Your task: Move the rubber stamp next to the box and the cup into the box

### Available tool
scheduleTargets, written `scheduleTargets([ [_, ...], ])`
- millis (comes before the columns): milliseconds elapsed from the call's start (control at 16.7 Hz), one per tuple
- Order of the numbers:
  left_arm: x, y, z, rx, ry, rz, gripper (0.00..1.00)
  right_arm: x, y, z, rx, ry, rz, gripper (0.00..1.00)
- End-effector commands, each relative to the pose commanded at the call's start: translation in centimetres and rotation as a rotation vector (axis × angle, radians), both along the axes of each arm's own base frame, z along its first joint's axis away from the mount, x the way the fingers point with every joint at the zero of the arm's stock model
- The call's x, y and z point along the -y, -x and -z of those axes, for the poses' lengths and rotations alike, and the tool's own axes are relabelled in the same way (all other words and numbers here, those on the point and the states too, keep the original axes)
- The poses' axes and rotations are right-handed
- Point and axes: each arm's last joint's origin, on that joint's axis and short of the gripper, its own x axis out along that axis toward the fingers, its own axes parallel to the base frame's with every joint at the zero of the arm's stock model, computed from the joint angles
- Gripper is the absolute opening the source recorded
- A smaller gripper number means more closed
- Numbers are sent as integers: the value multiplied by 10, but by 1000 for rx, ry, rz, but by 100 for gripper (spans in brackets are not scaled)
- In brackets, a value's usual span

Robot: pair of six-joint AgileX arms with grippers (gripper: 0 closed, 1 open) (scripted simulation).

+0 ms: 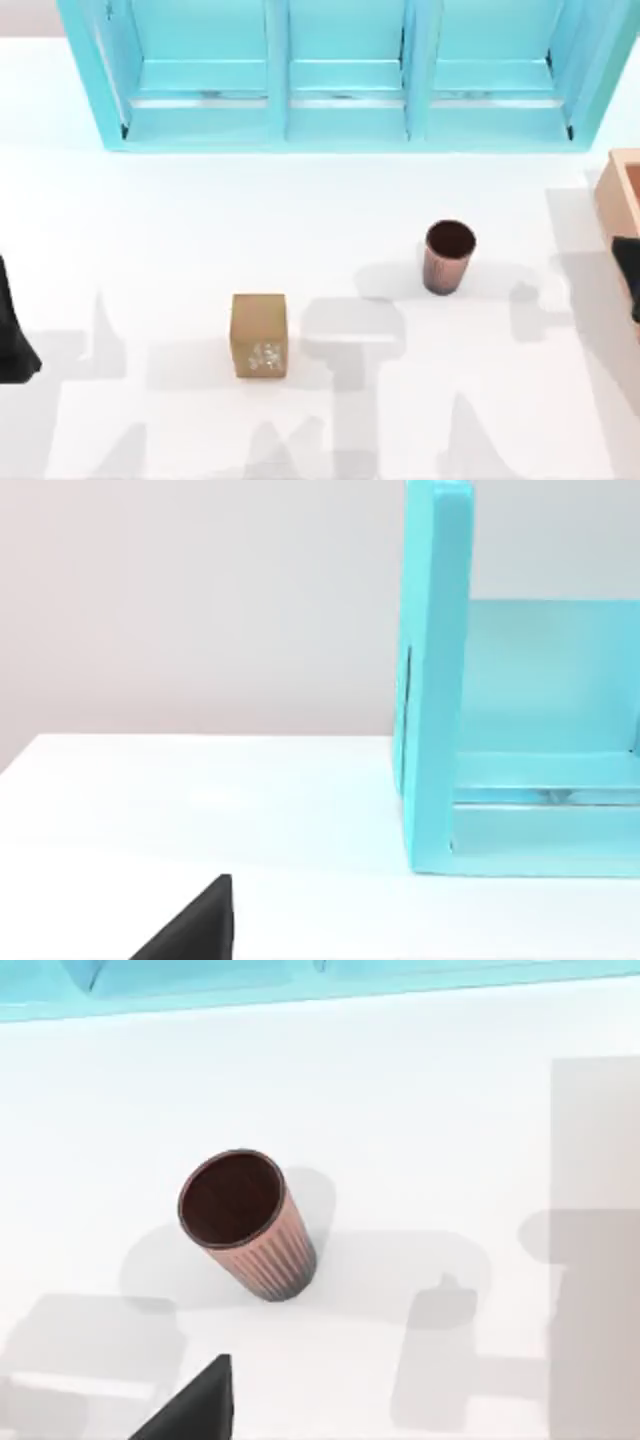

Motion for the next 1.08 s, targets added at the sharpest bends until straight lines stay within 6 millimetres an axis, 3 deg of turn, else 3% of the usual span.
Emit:
scheduleTargets([
  [240,0,0,0,0,0,0,100,-51,-48,-16,-381,50,-47,100],
  [540,0,0,0,0,0,0,100,-144,-105,-4,-768,217,-29,100],
  [780,0,0,0,0,0,0,100,-222,-133,18,-915,332,14,100],
  [1080,0,0,0,0,0,0,100,-299,-143,35,-937,352,36,100],
])
